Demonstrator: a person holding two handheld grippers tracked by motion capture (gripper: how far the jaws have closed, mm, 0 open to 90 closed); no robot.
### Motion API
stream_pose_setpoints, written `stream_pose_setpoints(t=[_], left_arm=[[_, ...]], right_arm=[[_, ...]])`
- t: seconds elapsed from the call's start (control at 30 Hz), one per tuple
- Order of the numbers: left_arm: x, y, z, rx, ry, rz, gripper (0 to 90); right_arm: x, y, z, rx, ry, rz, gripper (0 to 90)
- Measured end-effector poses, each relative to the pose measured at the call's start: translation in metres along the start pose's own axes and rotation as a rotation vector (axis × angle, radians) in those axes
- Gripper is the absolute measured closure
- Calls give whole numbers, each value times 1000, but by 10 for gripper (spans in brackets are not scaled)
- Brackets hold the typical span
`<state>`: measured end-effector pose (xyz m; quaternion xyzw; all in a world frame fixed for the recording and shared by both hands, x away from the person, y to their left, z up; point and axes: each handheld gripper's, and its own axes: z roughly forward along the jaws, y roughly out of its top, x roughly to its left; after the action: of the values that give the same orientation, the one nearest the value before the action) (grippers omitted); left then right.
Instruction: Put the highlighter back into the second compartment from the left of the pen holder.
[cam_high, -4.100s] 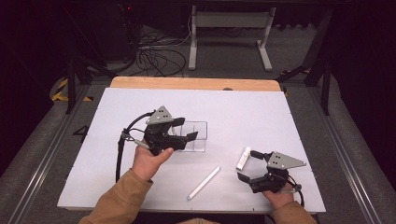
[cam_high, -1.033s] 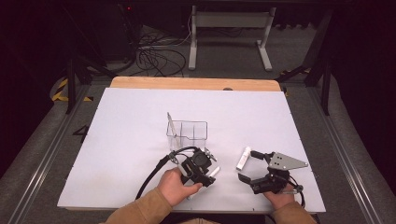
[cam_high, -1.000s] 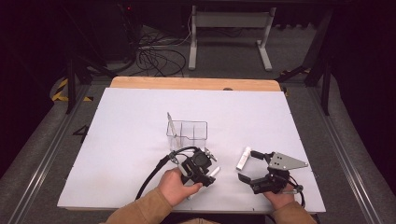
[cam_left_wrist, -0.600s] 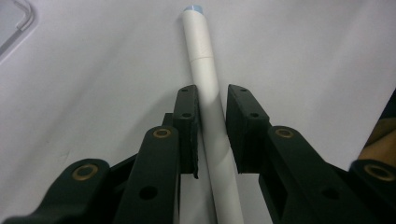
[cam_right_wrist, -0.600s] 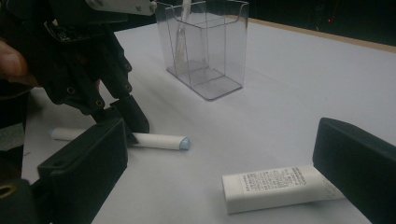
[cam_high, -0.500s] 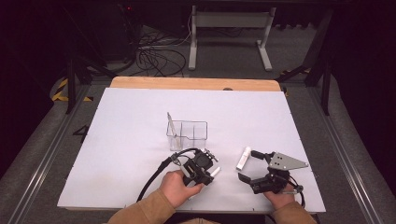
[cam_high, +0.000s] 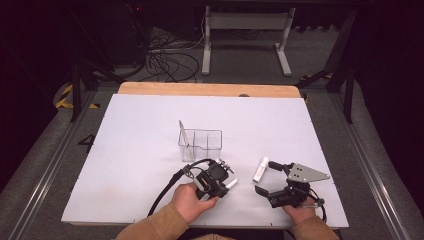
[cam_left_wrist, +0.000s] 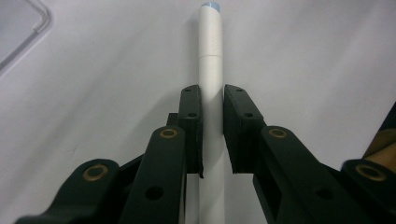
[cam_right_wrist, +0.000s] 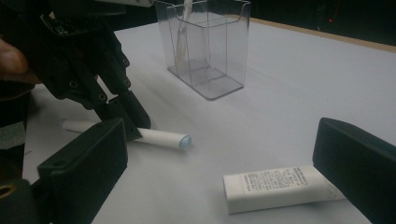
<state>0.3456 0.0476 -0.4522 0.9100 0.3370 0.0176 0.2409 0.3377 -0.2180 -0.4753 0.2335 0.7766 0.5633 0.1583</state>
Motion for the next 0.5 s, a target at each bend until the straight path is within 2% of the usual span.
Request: stream_pose_setpoints(t=[0.1, 0.37, 0.5], left_arm=[[0, 0, -4, -23, -11, 8, 782], [1, 1, -21, -87, -3, 35, 782], [1, 1, -29, -124, -12, 36, 782]], right_arm=[[0, 0, 0, 2, 3, 0, 36], [0, 0, 0, 2, 3, -1, 36], [0, 0, 1, 3, 4, -1, 36]])
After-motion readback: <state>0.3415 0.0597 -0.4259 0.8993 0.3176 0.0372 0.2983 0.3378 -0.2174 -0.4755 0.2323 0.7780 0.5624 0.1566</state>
